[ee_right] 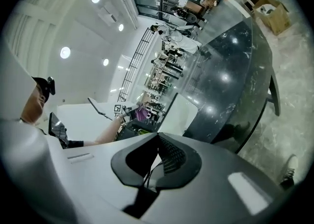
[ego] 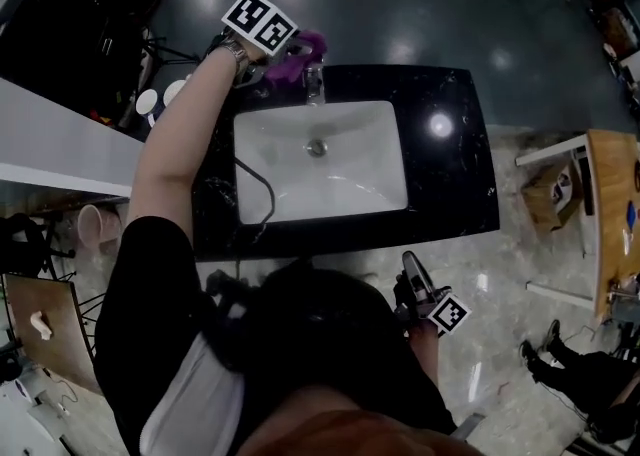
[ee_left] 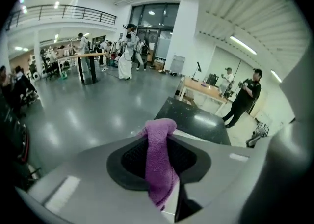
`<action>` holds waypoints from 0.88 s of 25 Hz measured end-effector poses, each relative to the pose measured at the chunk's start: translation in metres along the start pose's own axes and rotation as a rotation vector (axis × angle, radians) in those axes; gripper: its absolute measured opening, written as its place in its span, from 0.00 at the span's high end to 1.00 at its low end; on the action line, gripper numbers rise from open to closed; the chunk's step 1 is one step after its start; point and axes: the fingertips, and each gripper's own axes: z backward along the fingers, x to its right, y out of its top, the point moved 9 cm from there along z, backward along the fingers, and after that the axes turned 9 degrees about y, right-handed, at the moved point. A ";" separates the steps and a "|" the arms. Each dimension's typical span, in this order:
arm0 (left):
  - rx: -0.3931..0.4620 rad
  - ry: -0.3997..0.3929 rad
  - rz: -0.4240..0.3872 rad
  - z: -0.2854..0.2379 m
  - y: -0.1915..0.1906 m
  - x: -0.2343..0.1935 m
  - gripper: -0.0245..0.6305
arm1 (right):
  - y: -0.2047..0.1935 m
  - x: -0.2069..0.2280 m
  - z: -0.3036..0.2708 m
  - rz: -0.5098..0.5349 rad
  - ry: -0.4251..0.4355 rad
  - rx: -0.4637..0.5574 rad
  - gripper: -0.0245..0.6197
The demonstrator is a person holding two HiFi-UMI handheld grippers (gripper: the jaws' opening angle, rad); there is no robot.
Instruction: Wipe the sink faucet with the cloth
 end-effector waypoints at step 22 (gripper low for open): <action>0.050 0.306 0.023 -0.037 -0.071 0.026 0.81 | 0.026 0.005 0.042 0.036 -0.018 0.039 0.95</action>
